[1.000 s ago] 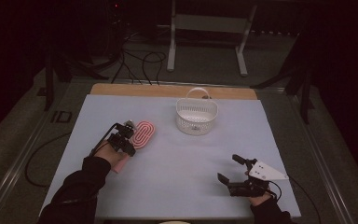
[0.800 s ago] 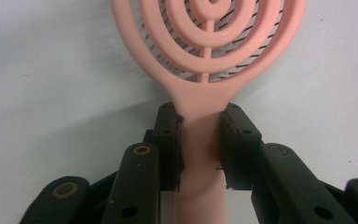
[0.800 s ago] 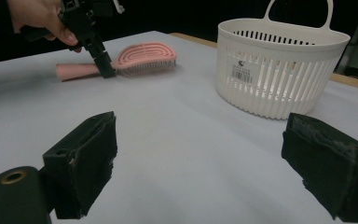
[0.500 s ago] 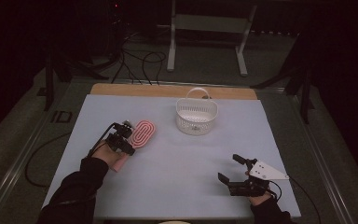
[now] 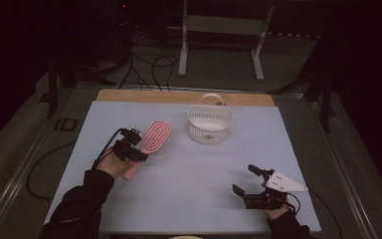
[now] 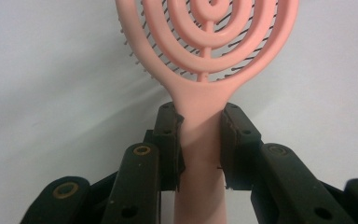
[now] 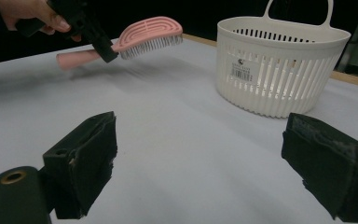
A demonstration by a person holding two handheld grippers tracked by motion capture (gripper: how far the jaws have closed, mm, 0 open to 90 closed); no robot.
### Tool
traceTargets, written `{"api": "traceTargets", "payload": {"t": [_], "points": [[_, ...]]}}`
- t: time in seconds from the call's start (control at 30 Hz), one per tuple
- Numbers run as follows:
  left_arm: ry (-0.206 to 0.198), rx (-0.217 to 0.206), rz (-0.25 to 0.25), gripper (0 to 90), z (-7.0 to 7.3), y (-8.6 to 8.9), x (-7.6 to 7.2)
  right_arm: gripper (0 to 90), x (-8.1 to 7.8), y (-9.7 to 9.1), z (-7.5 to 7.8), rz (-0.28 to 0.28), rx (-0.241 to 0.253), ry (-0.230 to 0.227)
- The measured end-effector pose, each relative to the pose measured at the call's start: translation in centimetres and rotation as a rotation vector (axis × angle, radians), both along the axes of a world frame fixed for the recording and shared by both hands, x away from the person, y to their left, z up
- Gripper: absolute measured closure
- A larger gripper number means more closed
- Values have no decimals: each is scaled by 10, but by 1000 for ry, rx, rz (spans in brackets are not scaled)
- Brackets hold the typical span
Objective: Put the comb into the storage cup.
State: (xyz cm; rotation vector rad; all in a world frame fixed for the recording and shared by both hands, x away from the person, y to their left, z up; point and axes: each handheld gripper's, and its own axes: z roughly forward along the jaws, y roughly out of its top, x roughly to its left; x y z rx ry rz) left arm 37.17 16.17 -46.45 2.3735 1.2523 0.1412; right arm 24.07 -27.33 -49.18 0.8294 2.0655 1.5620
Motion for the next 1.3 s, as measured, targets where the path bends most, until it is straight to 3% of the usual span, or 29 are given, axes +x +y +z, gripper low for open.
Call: {"api": "traceTargets", "payload": {"t": [0.4, 0.67, 0.87, 0.97, 1.2, 1.3], "points": [[-86, -90, -27, 718, 14, -1, -10, 101, 0, 0, 0, -1, -1, 3], [-174, -149, -54, 719, 21, -2, -19, 101, 1, 0, 0, 0, 3, 3], [-192, -184, -77, 719, 21, -4, -22, 101, 1, 1, 0, 0, 4, 6], [-226, -199, -78, 719, 19, -6, -25, 101, 0, 0, 0, -1, 3, 3], [-262, -237, -92, 719, 19, -9, -28, 101, 1, 0, -1, -1, 3, 4], [-288, -273, -108, 719, 20, -12, -31, 101, 1, 0, -1, -3, 2, 9]]}}
